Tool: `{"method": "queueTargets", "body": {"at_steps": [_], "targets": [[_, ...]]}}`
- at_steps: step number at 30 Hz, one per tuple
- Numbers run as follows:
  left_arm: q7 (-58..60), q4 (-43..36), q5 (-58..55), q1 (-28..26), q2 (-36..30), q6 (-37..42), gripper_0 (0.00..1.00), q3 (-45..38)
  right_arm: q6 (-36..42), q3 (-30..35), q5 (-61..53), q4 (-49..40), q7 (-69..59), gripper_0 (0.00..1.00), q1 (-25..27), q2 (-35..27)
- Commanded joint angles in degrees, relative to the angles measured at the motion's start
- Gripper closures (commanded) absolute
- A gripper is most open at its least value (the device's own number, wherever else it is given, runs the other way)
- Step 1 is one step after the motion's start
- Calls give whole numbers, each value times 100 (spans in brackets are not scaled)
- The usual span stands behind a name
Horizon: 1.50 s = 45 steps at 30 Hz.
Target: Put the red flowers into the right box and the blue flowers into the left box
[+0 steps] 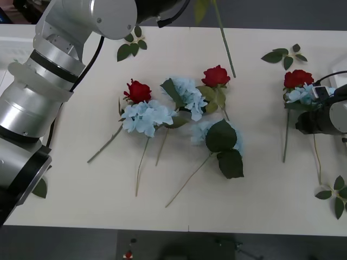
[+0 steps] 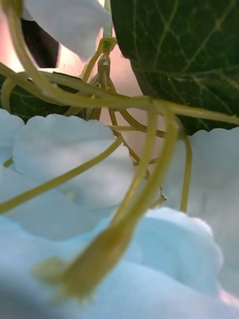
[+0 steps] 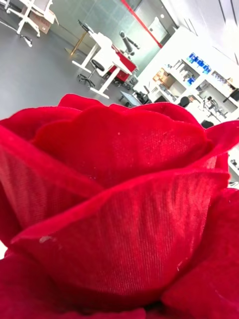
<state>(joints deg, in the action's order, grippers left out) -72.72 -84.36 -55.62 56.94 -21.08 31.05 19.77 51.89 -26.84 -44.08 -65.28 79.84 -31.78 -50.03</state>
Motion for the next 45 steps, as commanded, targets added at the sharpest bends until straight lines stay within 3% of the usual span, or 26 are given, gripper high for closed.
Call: {"method": "queueTargets", "body": {"at_steps": [1, 7, 13, 19, 25, 31, 36, 45], "targets": [[206, -116, -10, 300, 7, -46, 100, -70, -12, 30, -30, -37, 366, 2, -161, -165], [206, -116, -10, 300, 7, -46, 100, -70, 76, 109, -610, -512, 805, 0, -109, -376], [206, -116, -10, 300, 7, -46, 100, -70, 576, 1084, -2061, -1716, 1922, 0, 498, -947], [206, -116, -10, 300, 7, -46, 100, -70, 867, 2368, -3599, -2674, 2897, 0, 1438, -1035], [206, -116, -10, 300, 7, -46, 100, -70, 673, 2710, -5295, -2832, 4093, 0, 1781, -947], [206, -116, -10, 300, 7, -46, 100, -70, 172, 2754, -5840, -3061, 4778, 0, 1772, -244], [206, -116, -10, 300, 7, -46, 100, -70, 23, 3009, -5866, -3254, 5253, 0, 1693, 723], [206, -116, -10, 300, 7, -46, 100, -70, -48, 3194, -5225, -3280, 5367, 0, 1192, 2164]]}}
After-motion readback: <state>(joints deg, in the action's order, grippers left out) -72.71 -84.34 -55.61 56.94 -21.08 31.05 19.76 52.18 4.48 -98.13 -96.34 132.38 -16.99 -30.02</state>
